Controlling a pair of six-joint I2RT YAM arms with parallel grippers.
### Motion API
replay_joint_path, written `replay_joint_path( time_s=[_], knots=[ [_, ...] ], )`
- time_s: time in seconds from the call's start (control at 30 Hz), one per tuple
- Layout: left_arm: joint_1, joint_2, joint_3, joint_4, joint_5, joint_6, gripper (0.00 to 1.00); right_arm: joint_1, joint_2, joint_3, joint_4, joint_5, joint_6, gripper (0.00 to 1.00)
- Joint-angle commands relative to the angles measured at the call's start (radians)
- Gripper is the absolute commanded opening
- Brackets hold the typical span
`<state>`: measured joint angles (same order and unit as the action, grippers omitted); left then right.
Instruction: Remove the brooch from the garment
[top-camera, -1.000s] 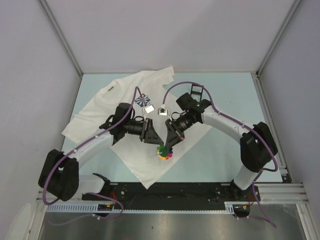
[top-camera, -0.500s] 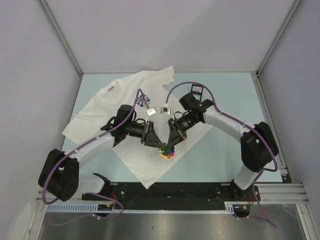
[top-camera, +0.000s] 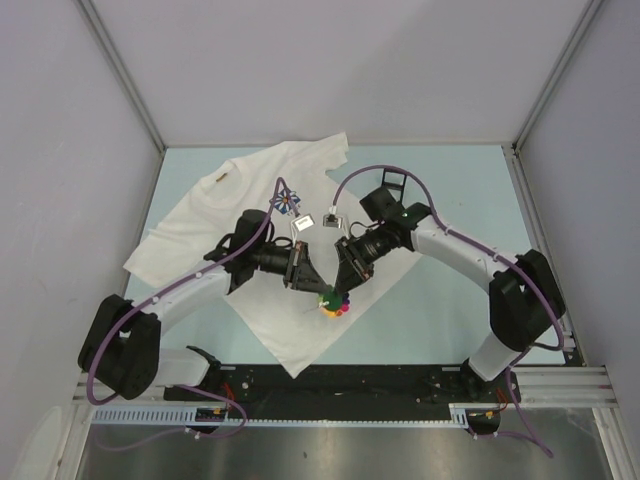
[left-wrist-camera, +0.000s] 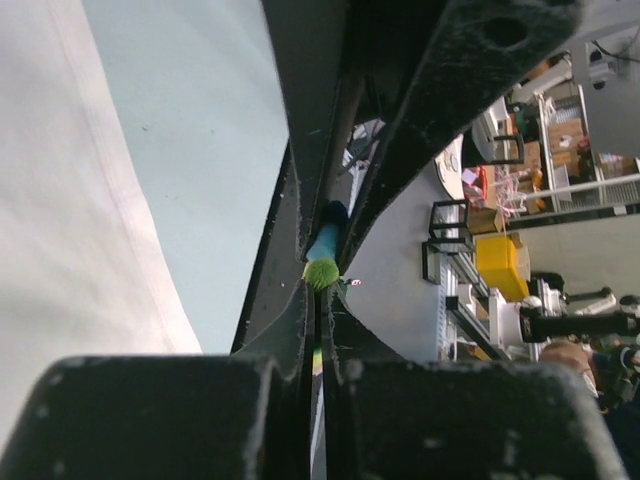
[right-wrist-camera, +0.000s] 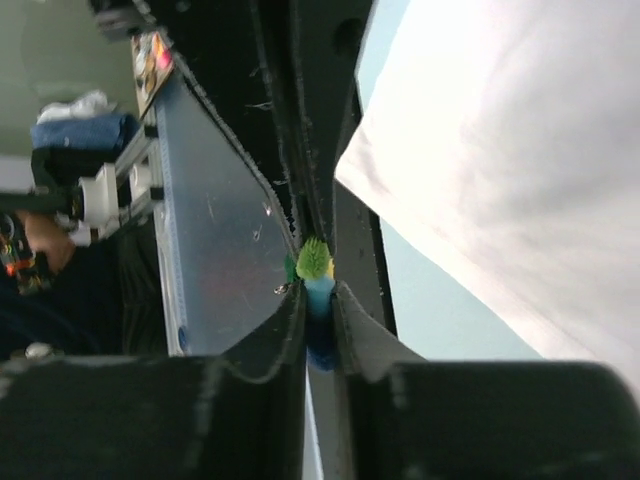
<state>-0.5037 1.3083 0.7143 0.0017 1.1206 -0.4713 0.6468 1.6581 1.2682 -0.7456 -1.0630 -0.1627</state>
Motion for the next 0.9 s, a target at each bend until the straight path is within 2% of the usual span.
replay_joint_path(
  time_s=[0.0, 0.03, 0.1, 0.23, 0.33, 0.4, 0.53, 0.6, 0.63, 0.73, 0.77, 0.87],
  knots=[
    [-0.022, -0.047, -0.004, 0.061, 0.007, -0.046, 0.0, -0.024, -0.107, -0.053, 0.277, 0.216, 0.207, 0.24],
    [-0.019, -0.05, -0.001, 0.061, -0.005, -0.05, 0.0, -0.038, -0.124, -0.072, 0.34, 0.257, 0.248, 0.37],
    [-0.019, -0.055, 0.001, 0.07, -0.053, -0.084, 0.0, -0.055, -0.188, -0.113, 0.382, 0.349, 0.356, 0.45],
    [-0.006, -0.052, 0.002, 0.101, -0.13, -0.153, 0.0, -0.084, -0.299, -0.206, 0.4, 0.532, 0.443, 0.72],
    [0.031, -0.081, -0.044, 0.203, -0.194, -0.262, 0.0, -0.096, -0.385, -0.262, 0.428, 0.613, 0.506, 0.82],
    [0.06, -0.109, -0.076, 0.257, -0.24, -0.352, 0.0, -0.093, -0.463, -0.334, 0.449, 0.673, 0.554, 0.85],
    [0.077, -0.158, -0.153, 0.352, -0.398, -0.449, 0.0, -0.041, -0.602, -0.489, 0.605, 0.761, 0.609, 0.92],
    [0.079, -0.181, -0.183, 0.365, -0.445, -0.496, 0.0, 0.037, -0.633, -0.568, 0.672, 0.811, 0.647, 0.93],
    [0.079, -0.188, -0.194, 0.385, -0.485, -0.512, 0.0, 0.069, -0.649, -0.598, 0.778, 0.828, 0.684, 0.92],
    [0.077, -0.218, -0.239, 0.448, -0.53, -0.575, 0.0, 0.227, -0.626, -0.63, 0.911, 0.949, 0.71, 0.92],
    [0.077, -0.239, -0.246, 0.457, -0.539, -0.578, 0.0, 0.247, -0.615, -0.63, 0.928, 1.01, 0.733, 0.91],
    [0.077, -0.293, -0.285, 0.465, -0.6, -0.576, 0.0, 0.266, -0.586, -0.632, 0.985, 1.015, 0.755, 0.89]
  ],
)
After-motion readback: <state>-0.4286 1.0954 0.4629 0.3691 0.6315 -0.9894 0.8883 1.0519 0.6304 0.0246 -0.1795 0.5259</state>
